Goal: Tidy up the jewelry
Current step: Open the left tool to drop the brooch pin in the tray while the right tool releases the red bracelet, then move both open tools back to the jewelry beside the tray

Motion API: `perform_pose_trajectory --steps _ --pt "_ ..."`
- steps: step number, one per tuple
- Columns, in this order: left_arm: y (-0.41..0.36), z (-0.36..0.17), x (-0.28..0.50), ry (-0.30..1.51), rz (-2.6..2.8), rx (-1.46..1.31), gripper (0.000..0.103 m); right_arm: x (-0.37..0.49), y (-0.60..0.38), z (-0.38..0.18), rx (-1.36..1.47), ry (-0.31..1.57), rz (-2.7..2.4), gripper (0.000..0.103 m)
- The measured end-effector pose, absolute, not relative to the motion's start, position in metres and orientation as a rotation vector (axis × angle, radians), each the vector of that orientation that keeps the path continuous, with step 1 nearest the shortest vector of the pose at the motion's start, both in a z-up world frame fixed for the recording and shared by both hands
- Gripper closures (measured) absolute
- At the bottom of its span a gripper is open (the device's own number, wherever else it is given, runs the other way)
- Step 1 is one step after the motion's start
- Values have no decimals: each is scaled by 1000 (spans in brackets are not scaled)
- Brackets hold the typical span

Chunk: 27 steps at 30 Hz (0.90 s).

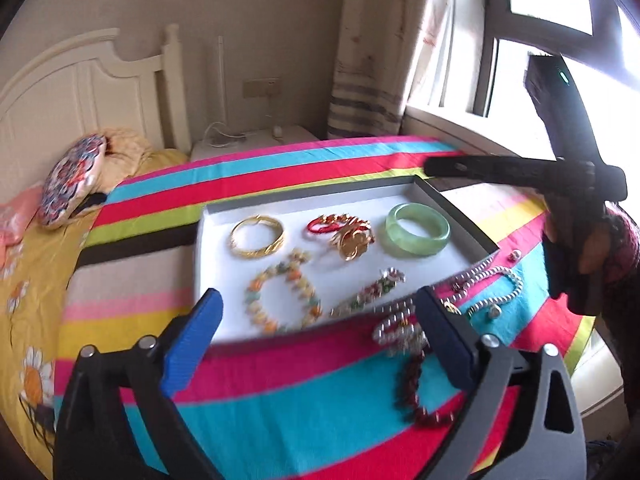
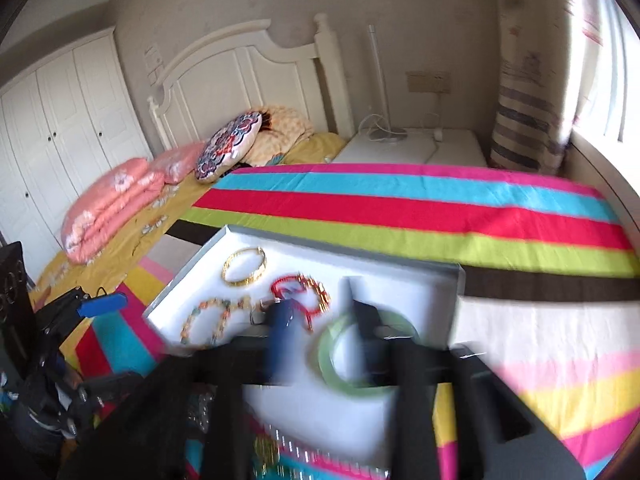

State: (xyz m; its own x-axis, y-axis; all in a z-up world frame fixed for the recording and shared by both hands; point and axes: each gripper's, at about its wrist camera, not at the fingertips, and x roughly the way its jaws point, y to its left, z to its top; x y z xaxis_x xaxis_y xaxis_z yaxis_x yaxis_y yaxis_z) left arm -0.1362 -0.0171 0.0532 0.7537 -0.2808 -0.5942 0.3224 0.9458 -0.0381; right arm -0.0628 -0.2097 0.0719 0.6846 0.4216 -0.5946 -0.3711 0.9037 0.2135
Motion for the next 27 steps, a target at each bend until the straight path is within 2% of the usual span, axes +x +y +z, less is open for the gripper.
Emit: perform_pose_trajectory --steps 1,6,12,18,23,27 --pt "-12 51 -144 636 -322 49 3 -73 -216 72 90 668 435 11" --pt "-13 35 -171 684 -343 -12 3 -124 -241 64 98 628 391 12" --pt "-41 21 -176 726 -368 62 3 -164 -270 39 211 638 349 12" --pt "-53 1 -171 756 -373 58 3 -187 -237 34 49 643 415 18" --pt "-38 0 -170 759 -405 -51 3 -189 -202 30 -80 652 466 23" --pt "-28 1 -168 750 -405 -111 3 -181 -187 25 -99 688 493 36"
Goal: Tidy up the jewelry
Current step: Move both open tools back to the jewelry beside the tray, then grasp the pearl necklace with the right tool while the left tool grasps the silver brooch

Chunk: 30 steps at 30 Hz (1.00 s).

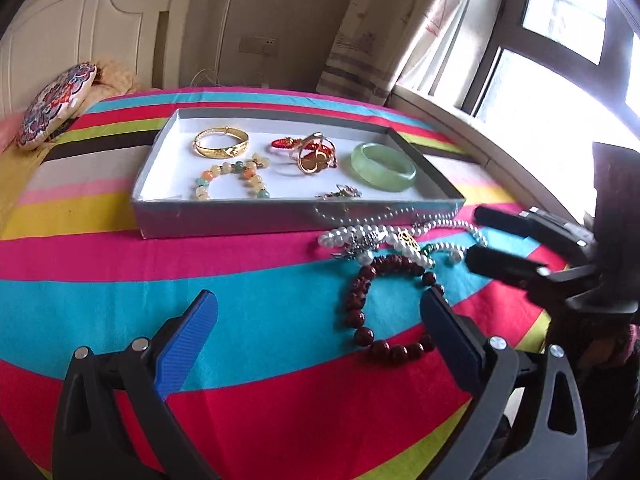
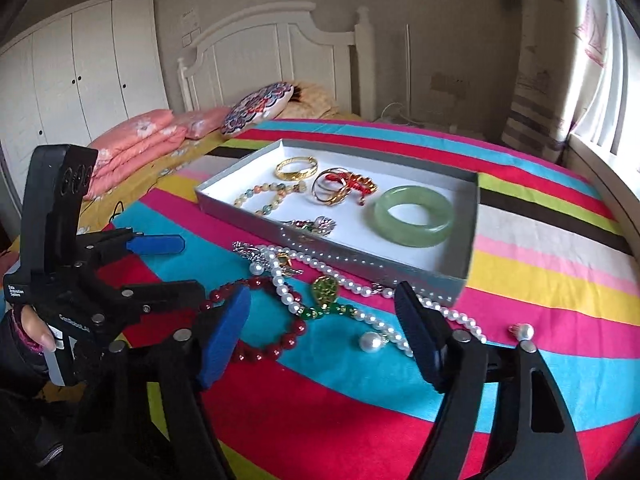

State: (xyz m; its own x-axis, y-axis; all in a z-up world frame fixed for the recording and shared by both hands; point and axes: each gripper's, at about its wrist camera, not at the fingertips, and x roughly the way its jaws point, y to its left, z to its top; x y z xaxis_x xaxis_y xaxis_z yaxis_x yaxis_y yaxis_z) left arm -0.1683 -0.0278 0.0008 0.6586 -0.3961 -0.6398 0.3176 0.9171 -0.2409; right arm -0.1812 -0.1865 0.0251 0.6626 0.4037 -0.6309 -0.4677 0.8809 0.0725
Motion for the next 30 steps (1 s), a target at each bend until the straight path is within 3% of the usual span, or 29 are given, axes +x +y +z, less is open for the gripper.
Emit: perform_pose_trajectory --steps 7,17,20,30 --pt "-29 13 -190 661 -256 17 3 -166 -164 17 -144 764 551 56" --pt "-6 34 -206 622 -239 26 3 -145 -144 6 -183 837 560 74" --pt "-11 36 -206 629 -278 19 3 -148 -148 5 -170 820 580 91" --pt "-61 27 -185 677 -346 166 3 -193 -206 29 76 687 682 92"
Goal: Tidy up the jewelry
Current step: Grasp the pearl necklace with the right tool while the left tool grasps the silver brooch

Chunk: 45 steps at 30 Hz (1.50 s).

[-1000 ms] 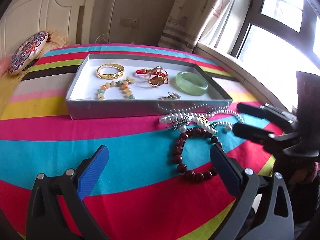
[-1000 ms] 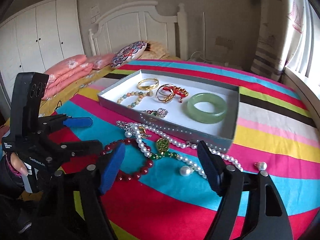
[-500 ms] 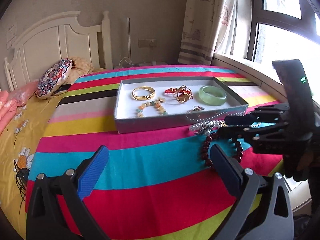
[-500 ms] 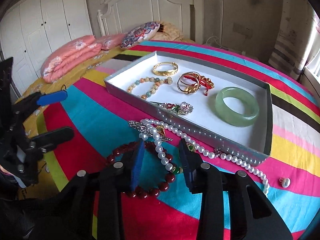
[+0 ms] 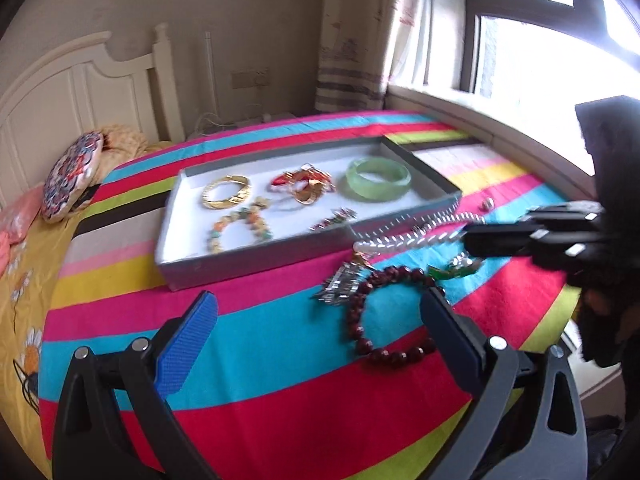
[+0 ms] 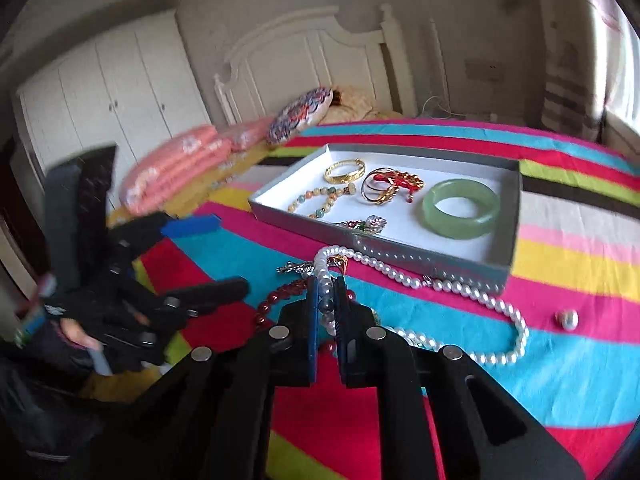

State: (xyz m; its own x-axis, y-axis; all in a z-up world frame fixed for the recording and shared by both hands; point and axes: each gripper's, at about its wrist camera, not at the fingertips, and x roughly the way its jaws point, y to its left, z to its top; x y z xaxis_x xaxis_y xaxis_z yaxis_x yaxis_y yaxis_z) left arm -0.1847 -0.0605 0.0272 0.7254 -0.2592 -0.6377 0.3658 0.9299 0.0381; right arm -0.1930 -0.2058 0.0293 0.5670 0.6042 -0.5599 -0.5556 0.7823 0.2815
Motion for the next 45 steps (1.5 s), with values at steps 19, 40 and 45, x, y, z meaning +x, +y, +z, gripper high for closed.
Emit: perform_pose_trajectory --steps 19,40,45 --pt "-71 1 -127 889 -469 83 30 -217 -257 46 253 595 673 92" --pt "-49 35 -167 751 -448 104 69 -217 -265 60 290 525 624 92" --pt "-35 46 -172 726 -435 79 69 -218 -262 75 288 479 618 92"
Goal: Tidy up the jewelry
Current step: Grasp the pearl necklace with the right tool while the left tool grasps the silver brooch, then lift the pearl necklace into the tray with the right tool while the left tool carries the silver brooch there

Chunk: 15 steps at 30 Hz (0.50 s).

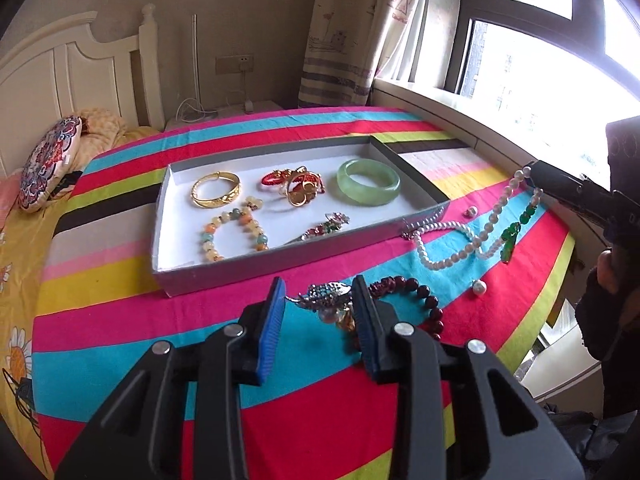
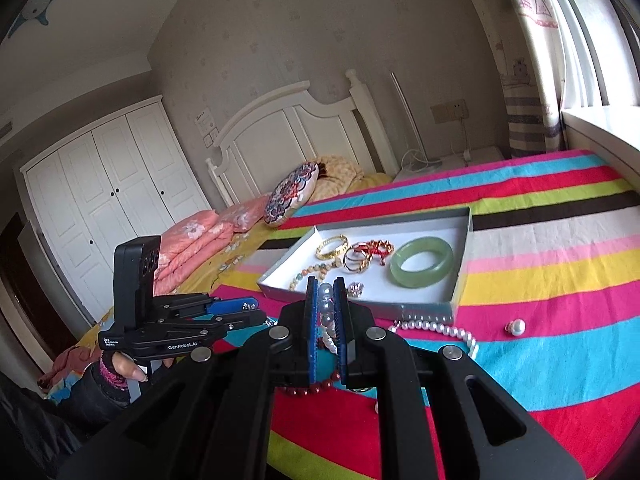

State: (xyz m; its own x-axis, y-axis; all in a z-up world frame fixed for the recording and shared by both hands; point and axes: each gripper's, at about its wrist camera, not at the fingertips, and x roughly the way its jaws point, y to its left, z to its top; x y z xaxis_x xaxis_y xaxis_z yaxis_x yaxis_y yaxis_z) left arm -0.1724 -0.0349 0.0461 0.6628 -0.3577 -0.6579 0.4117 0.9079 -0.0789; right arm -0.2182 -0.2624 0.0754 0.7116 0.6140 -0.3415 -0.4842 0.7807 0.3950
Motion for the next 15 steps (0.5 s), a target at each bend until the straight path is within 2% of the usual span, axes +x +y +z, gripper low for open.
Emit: perform_pose_trajectory --steps 6,8,12,15 --pt "-26 51 -175 717 -436 49 69 -220 -260 96 274 427 620 92" --pt "-33 49 -177 707 -386 127 69 -220 -258 102 267 414 628 92" --pt "-71 33 -186 678 -288 461 69 -218 -252 106 258 407 636 92" --pt "-64 37 -176 699 -303 418 69 -217 -249 103 250 419 633 92"
